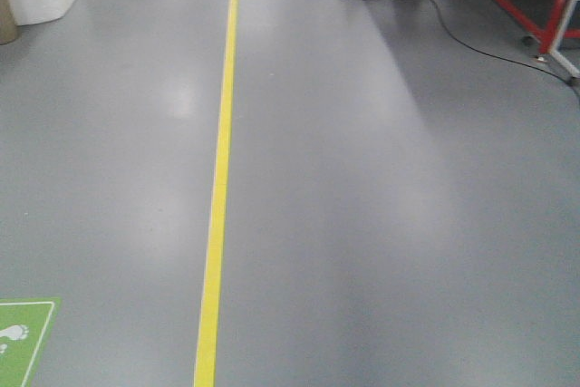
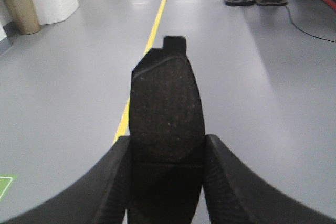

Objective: Move and align brake pads A on conveyor
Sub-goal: 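Turn the base away from the steel table holding both pads, then drive forward along the yellow floor line past the cones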

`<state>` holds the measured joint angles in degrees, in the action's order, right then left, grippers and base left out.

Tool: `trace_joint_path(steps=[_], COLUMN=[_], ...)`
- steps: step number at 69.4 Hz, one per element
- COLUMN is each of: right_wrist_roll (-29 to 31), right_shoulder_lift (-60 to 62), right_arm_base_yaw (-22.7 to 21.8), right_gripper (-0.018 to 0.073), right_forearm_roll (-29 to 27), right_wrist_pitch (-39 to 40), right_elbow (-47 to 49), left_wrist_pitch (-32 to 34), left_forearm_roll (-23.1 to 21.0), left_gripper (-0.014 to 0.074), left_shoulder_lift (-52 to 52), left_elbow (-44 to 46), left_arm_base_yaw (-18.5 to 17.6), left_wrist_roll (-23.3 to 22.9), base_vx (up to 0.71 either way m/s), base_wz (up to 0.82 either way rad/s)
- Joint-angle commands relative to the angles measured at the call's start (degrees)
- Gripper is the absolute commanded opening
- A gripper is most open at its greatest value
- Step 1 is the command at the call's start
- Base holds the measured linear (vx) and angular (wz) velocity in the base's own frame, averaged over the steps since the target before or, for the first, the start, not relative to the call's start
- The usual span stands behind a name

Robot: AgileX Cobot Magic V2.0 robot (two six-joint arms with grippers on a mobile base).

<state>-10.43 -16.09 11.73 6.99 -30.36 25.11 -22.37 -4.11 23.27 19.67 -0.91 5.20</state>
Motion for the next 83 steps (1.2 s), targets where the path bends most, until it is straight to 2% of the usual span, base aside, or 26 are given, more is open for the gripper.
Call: trace_joint_path(steps=[1, 38, 83], right_wrist_roll=[0.21, 0.21, 0.21], right_shoulder_lift=[-0.55, -0.55, -0.55], right_arm_base_yaw=[-0.24, -0.24, -0.24], right_gripper=[-0.0007, -0.0007, -0.0007], right_forearm_roll=[0.68, 0.68, 0.68], right_wrist_pitch=[5.33, 5.33, 5.12], right_elbow=[1.87, 1.87, 1.87], left_wrist_pitch=[5.45, 5.51, 5.51], left_forearm_roll=[-0.54, -0.54, -0.54], left_gripper=[-0.0006, -0.0006, -0.0006], left_shoulder_lift=[0.24, 0.23, 0.29], left_elbow=[1.63, 1.63, 1.63], left_arm_base_yaw=[-0.22, -0.22, -0.22], left_wrist_roll=[-0.17, -0.17, -0.17], base_vx=[0.26, 0.4, 0.59], base_wz=[0.37, 0.12, -0.01])
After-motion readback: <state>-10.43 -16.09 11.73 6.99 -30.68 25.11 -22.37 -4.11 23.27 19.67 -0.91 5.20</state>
